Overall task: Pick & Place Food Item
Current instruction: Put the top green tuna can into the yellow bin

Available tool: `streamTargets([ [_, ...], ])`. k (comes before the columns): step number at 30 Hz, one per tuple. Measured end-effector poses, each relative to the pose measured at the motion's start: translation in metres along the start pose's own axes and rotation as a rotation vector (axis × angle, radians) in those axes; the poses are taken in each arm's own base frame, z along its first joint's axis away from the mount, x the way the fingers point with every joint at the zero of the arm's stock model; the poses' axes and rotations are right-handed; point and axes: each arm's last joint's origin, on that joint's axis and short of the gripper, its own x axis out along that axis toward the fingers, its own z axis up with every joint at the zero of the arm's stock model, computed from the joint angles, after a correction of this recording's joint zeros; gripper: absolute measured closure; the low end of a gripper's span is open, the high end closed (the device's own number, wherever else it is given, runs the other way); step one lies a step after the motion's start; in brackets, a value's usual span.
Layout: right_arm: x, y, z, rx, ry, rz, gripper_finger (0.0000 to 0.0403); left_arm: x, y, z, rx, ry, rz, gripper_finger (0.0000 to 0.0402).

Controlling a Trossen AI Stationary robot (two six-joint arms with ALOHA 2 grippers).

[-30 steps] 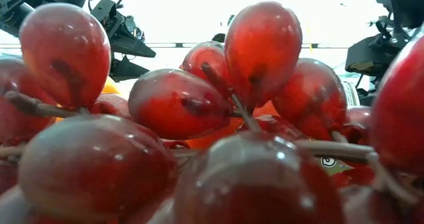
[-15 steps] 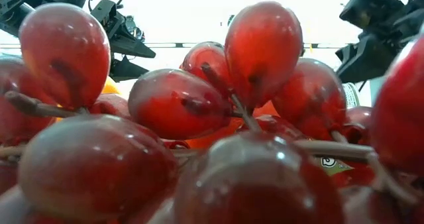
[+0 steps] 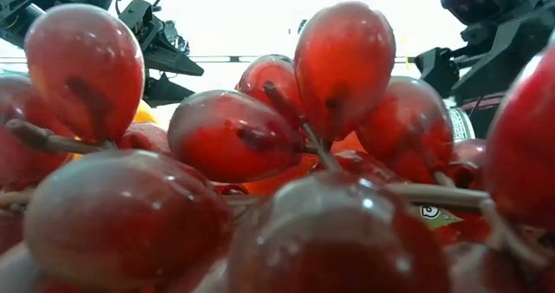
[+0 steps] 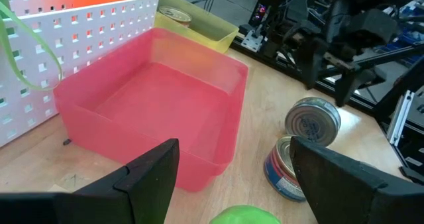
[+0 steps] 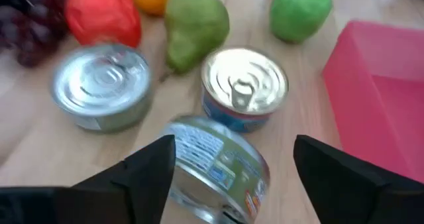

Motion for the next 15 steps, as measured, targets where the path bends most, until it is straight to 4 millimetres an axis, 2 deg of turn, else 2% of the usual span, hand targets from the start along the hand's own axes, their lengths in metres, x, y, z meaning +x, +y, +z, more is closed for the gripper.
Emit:
streamTargets([
  [7, 0.011, 0.000, -0.008, -0.054, 0.061, -0.010, 0.0109, 0.000, 0.000, 0.000, -0.003, 0.000, 0.001, 0.0101],
  [15, 0.015, 0.001, -0.007, -0.038, 0.045, -0.015, 0.0118, 0.000, 0.000, 0.000, 0.000, 0.001, 0.001, 0.0100],
])
